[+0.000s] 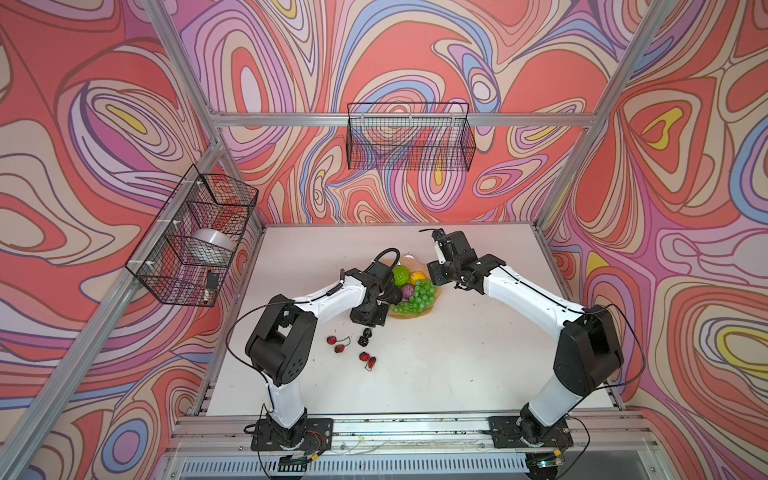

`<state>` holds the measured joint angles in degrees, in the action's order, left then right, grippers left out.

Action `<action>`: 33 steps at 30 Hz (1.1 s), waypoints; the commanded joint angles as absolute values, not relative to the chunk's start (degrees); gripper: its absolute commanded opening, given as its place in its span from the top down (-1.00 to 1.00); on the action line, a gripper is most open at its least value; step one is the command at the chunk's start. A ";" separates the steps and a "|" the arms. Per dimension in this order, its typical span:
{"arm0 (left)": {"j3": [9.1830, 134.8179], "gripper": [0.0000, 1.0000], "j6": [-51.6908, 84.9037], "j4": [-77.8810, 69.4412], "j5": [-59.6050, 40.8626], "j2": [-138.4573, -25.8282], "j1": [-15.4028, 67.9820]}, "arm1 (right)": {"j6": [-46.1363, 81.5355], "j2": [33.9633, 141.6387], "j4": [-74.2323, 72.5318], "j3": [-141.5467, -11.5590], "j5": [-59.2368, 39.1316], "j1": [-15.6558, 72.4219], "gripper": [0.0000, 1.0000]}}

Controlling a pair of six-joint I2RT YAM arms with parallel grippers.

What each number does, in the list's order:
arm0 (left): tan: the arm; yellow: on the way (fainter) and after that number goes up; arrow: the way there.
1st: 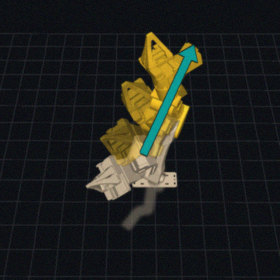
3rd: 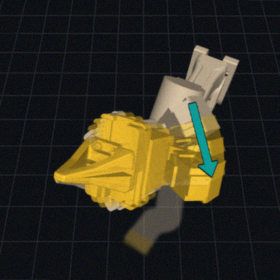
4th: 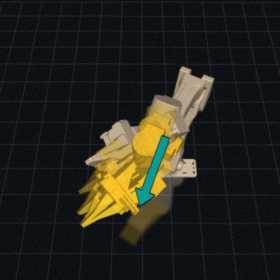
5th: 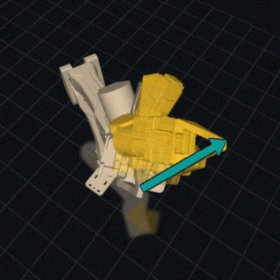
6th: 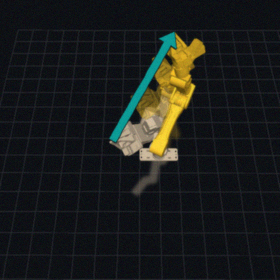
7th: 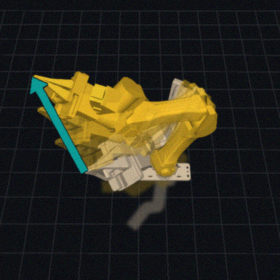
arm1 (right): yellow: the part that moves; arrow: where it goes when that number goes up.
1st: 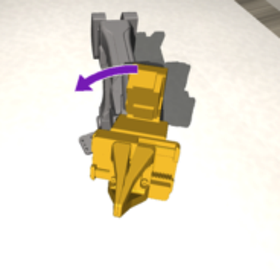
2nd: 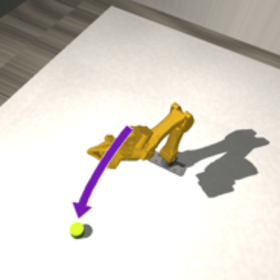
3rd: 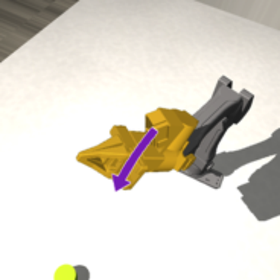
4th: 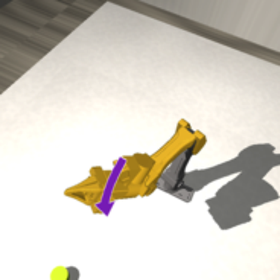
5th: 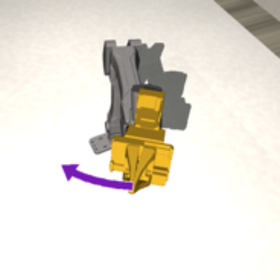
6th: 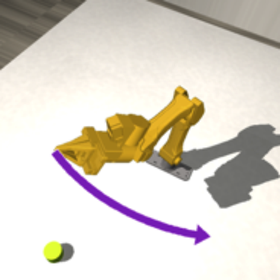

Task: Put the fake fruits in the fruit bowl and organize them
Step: 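Lower the left gripper and grasp the dark cherry pair by its stem, then carry the dark cherries with the left gripper into the bowl beside the avocado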

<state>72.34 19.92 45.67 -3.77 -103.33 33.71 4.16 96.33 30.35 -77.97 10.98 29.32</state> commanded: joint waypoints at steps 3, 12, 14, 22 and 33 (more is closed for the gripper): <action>72.20 1.00 20.29 49.47 -3.53 -98.88 33.75 | 4.93 97.47 29.93 -78.57 10.22 29.29 -0.27; 79.21 1.00 20.64 58.26 -8.55 -91.48 32.82 | 6.09 96.26 28.64 -77.69 8.17 29.32 -0.24; 83.43 1.00 20.40 59.47 -9.90 -91.48 32.37 | 6.65 95.02 26.80 -76.57 7.53 29.27 -0.23; 99.04 1.00 18.23 59.75 -13.93 -100.76 28.02 | 7.88 95.36 26.62 -76.56 4.09 29.27 -0.23; 113.98 0.97 13.19 58.60 -18.63 -119.17 23.24 | 9.14 94.58 25.03 -74.69 3.25 29.29 -0.24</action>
